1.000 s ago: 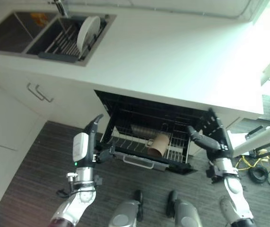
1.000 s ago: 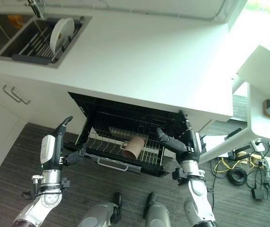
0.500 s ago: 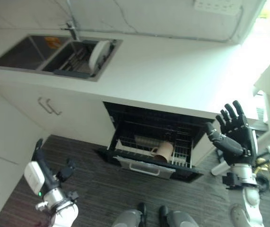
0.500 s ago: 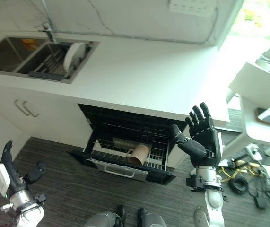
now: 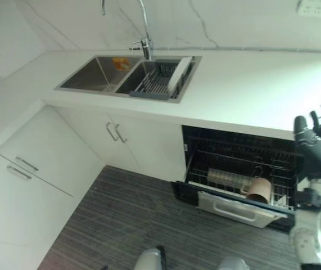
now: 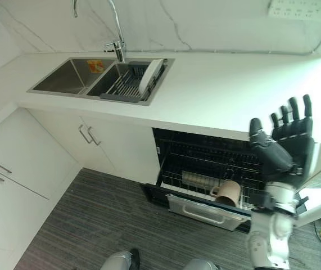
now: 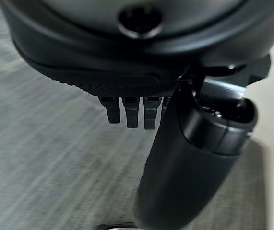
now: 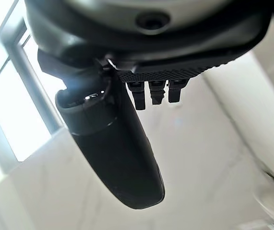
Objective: Place the dishes in the dishwasher.
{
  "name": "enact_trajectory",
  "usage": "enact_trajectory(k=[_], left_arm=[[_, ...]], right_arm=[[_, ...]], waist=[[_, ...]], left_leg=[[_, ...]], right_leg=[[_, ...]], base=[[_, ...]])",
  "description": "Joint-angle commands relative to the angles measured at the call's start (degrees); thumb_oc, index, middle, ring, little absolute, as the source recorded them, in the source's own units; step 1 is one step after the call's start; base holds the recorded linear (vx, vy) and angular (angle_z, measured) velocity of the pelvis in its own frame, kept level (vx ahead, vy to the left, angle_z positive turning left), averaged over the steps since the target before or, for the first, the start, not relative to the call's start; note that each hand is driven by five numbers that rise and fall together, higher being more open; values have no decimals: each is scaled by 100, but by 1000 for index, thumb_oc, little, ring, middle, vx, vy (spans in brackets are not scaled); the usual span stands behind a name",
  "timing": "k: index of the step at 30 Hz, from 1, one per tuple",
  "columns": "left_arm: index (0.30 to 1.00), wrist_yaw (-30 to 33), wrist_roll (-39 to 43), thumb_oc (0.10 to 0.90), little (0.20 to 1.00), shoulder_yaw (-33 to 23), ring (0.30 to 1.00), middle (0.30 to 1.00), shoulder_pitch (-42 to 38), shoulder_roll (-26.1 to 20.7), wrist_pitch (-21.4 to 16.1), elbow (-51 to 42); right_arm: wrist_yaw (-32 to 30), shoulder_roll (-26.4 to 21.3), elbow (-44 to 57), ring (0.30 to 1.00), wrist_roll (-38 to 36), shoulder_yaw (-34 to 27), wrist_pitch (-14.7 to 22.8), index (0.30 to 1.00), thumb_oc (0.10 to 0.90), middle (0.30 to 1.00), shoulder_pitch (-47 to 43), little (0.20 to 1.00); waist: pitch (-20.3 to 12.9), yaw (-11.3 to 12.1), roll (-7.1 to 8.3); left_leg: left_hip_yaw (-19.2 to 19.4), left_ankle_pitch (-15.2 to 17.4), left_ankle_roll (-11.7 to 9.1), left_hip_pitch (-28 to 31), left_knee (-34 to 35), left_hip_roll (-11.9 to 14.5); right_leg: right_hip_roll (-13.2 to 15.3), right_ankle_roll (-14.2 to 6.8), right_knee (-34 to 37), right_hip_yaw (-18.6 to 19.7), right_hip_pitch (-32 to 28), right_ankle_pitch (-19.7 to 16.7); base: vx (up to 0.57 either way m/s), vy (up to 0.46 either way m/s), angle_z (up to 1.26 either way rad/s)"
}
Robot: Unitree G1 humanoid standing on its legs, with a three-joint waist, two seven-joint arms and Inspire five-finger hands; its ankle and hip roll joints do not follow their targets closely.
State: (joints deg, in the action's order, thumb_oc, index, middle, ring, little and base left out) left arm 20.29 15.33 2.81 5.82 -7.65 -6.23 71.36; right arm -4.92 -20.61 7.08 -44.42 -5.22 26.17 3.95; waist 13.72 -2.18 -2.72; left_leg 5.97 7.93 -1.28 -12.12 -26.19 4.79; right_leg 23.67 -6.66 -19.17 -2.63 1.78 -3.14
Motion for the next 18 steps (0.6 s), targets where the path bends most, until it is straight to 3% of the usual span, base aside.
enact_trajectory(k=[1,2,3,5,8,12,14,17,18], left_arm=[[900,-878,286,800,900,-107,900,900,-100,-415,128,-754],[900,-878,286,800,900,-107,900,900,-100,-415,128,-754],[900,-1513,484,800,900,-26,900,900,-39,-365,509,-761],[900,-2056,592,800,900,-18,900,900,3,-366,968,-743],[900,-2266,549,800,900,6,900,900,70,-337,1149,-672],[900,-2366,389,800,900,-11,900,900,72,-345,1351,-571],[900,-2349,327,800,900,6,900,900,71,-325,1371,-614],[900,-2118,430,800,900,14,900,900,63,-262,1232,-677],[900,-2031,463,800,900,1,900,900,45,-263,1217,-701]], right_arm=[[117,-273,645,900,396,-121,347,900,800,900,-747,900],[117,-273,645,900,396,-121,347,900,800,900,-747,900],[-27,-305,754,900,513,-85,207,900,800,900,-823,900],[-37,-447,731,900,403,-129,163,900,800,900,-858,900],[58,-613,679,900,215,-156,192,900,800,900,-910,900],[150,-755,696,900,-63,-202,82,900,800,900,-952,900],[242,-697,679,900,-83,-160,77,900,800,900,-983,900],[417,-661,723,900,26,-85,43,900,800,900,-977,900],[415,-659,739,900,77,-85,11,900,800,900,-973,900]], waist=[[-35,84,58],[-35,84,58],[3,125,120],[37,137,242],[50,143,381],[-13,82,396],[6,111,411],[88,126,593],[127,133,611]], left_leg=[[11,335,96,690,900,166],[11,335,96,690,900,166],[90,452,251,684,900,48],[184,458,274,674,900,-131],[235,382,268,627,900,-366],[438,337,265,734,900,-498],[656,325,241,872,900,-500],[779,286,247,1289,823,-816],[816,231,205,1189,502,-779]], right_leg=[[-851,-274,199,-1008,-163,594],[-851,-274,199,-1008,-163,594],[-1422,-165,199,-1118,-109,805],[-1905,61,199,-1196,26,1080],[-2173,200,199,-1225,244,1197],[-2173,284,199,-1157,302,1239],[-2032,314,199,-1320,229,1264],[-1753,398,199,-1171,151,1295],[-1721,452,199,-1196,110,1315]], base=[[-21,151,-58],[-7,197,-71],[14,165,-54],[40,150,-44],[62,47,-34],[176,-11,-33],[137,-29,-11],[189,-36,-2],[225,-87,7]])
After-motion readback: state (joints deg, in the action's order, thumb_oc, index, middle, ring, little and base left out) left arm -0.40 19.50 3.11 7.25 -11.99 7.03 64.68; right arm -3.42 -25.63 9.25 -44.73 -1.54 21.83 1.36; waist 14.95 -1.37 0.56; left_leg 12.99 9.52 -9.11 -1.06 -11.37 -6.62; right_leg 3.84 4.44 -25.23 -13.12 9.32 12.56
